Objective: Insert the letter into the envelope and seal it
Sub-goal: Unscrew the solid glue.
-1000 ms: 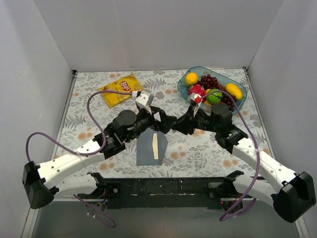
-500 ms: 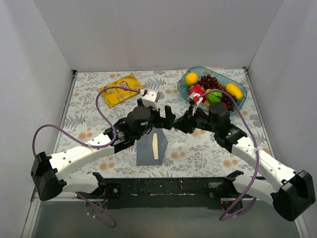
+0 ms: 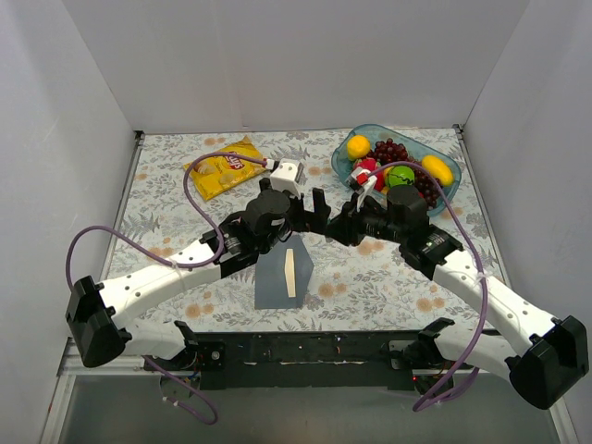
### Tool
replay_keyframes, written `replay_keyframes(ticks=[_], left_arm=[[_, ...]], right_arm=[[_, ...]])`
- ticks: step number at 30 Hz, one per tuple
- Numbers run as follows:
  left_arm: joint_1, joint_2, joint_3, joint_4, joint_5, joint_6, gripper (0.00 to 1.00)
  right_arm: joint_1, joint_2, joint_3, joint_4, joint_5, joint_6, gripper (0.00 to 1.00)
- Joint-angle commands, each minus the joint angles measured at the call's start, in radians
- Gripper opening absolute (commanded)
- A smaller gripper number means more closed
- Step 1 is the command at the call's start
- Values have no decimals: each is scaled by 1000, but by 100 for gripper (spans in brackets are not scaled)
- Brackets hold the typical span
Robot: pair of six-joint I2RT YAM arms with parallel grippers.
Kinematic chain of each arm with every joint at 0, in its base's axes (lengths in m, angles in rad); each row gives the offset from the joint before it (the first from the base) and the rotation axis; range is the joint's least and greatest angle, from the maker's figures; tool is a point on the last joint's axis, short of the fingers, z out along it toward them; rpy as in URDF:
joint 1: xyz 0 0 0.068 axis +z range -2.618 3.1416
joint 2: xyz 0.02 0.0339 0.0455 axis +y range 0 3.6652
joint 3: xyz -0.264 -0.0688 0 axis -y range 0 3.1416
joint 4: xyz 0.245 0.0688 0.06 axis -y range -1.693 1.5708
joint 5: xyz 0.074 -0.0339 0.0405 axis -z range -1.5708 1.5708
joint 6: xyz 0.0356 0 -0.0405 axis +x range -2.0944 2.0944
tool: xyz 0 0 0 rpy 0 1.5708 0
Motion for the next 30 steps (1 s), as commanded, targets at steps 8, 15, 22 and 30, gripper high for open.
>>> replay_keyframes(ticks=[8, 15, 22, 30], left_arm=[[0, 17, 96, -70, -42, -15, 98], [0, 21, 76, -47, 24, -41, 97], [0, -31, 12, 51, 139, -72, 94], [0, -37, -14, 65, 185, -80, 65]], right_arm=[[8, 22, 106, -35, 26, -33, 1], [8, 14, 105, -23, 18, -25, 1], [8, 10, 92, 5, 6, -12, 1], [8, -2, 80, 18, 9, -1, 1]])
